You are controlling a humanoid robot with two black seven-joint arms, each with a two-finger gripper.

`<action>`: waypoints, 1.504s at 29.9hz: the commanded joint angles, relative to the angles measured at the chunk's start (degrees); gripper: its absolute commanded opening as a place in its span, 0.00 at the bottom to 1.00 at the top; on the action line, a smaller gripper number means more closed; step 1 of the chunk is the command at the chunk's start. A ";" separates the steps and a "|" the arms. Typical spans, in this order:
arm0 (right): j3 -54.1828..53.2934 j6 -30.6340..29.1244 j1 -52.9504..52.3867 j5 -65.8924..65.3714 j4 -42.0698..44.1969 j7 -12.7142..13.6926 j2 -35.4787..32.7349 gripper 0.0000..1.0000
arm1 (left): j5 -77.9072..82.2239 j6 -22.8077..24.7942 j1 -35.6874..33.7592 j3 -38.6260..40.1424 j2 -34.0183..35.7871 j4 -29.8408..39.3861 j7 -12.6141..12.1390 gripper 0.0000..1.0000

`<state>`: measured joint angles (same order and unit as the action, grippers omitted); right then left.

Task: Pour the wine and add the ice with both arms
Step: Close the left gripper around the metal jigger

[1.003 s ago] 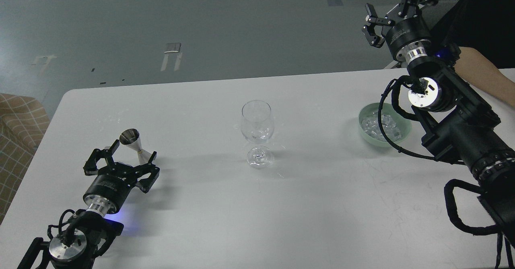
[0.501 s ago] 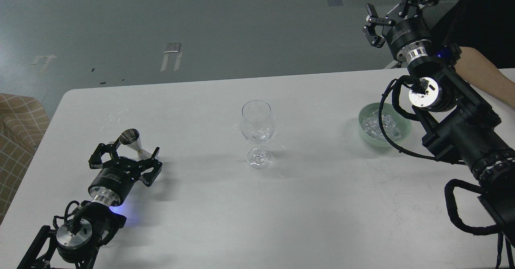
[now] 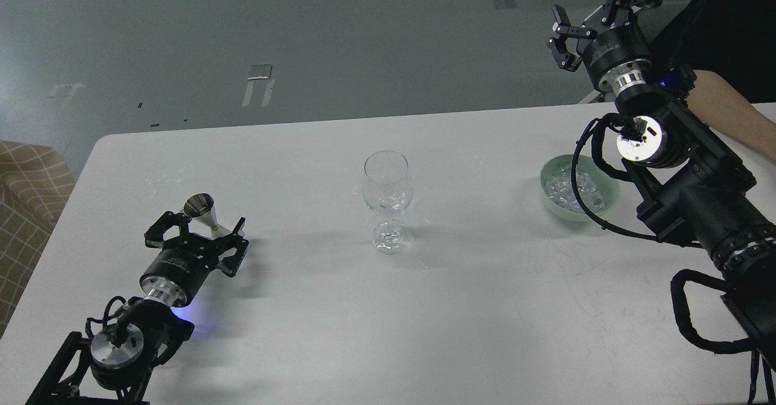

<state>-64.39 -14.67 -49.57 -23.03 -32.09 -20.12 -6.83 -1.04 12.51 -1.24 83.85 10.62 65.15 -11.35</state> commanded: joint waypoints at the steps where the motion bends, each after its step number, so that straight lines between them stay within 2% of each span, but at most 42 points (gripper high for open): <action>1: 0.06 0.00 0.00 0.00 -0.08 0.00 0.06 1.00 | 0.51 -0.03 -0.52 0.00 0.02 -0.98 0.10 0.70; 18: 0.06 0.00 0.00 0.00 -0.08 0.00 0.06 1.00 | 1.30 0.15 -2.89 0.00 -0.42 -4.59 0.27 0.70; 28: 0.76 0.00 -0.08 0.00 0.01 0.00 0.06 1.00 | 1.30 0.76 -3.86 -0.09 -0.68 -7.22 1.24 0.59; 45: 0.76 0.08 -0.08 0.00 0.01 0.00 -0.03 1.00 | 1.21 1.99 -5.09 0.00 -0.77 -9.07 1.24 0.32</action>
<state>-63.63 -14.68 -49.65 -23.03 -32.08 -20.13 -6.77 0.22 13.91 -6.22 83.84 9.92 56.48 -10.10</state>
